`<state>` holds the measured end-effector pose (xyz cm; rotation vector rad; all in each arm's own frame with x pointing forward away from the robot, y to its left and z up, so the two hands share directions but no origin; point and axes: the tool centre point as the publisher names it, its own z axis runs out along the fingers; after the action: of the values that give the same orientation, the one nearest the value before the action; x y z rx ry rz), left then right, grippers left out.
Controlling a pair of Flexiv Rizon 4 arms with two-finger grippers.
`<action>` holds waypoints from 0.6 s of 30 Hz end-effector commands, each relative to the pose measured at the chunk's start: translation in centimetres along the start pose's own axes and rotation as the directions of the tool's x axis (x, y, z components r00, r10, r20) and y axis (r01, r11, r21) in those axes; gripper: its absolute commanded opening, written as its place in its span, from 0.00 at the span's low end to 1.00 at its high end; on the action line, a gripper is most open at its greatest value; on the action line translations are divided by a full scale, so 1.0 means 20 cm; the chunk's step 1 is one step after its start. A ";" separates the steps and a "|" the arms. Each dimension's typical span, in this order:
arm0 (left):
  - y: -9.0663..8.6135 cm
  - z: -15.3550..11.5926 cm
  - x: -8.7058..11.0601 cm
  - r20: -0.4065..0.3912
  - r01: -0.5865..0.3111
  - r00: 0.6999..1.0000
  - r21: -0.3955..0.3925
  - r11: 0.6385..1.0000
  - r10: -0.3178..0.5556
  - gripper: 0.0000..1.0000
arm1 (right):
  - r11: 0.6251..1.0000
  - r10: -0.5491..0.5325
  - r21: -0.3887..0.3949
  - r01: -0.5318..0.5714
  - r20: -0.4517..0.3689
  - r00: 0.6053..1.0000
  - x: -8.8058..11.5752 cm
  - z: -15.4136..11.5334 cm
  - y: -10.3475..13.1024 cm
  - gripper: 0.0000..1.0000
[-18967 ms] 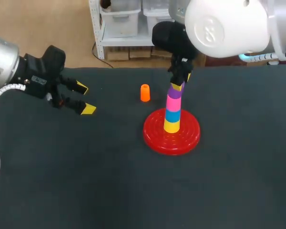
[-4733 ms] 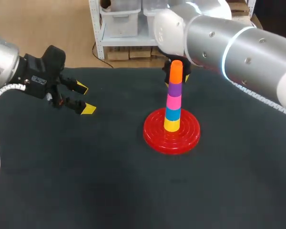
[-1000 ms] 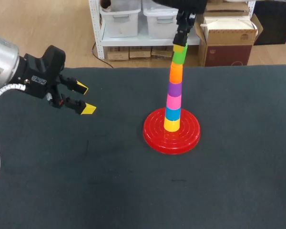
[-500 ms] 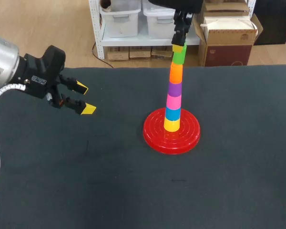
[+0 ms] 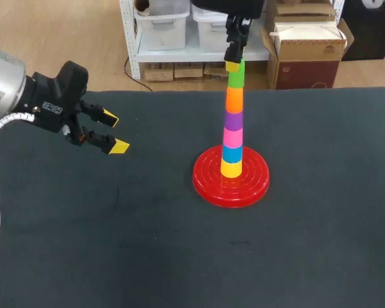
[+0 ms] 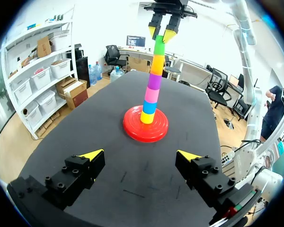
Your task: Pick up and stack the cylinders on the red base in this order: pink,purple,orange,green
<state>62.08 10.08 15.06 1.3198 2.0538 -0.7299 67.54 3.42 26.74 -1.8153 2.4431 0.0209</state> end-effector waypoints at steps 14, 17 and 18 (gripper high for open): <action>0.00 0.00 0.00 0.000 -0.001 1.000 0.000 1.000 0.001 1.00 | 0.998 0.039 -0.043 -0.040 -0.008 0.999 0.10 0.08 0.06 0.00; 0.00 0.00 0.00 0.000 -0.001 1.000 0.000 1.000 0.001 1.00 | 0.998 0.048 -0.045 -0.049 -0.012 0.999 0.10 0.11 0.05 0.00; 0.00 0.00 0.00 0.000 -0.001 1.000 0.000 1.000 0.001 1.00 | 0.998 0.050 -0.044 -0.051 -0.015 0.999 0.09 0.11 0.05 0.00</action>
<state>62.08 10.08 15.06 1.3198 2.0538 -0.7299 66.17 1.98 25.66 -1.7787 2.5154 0.0702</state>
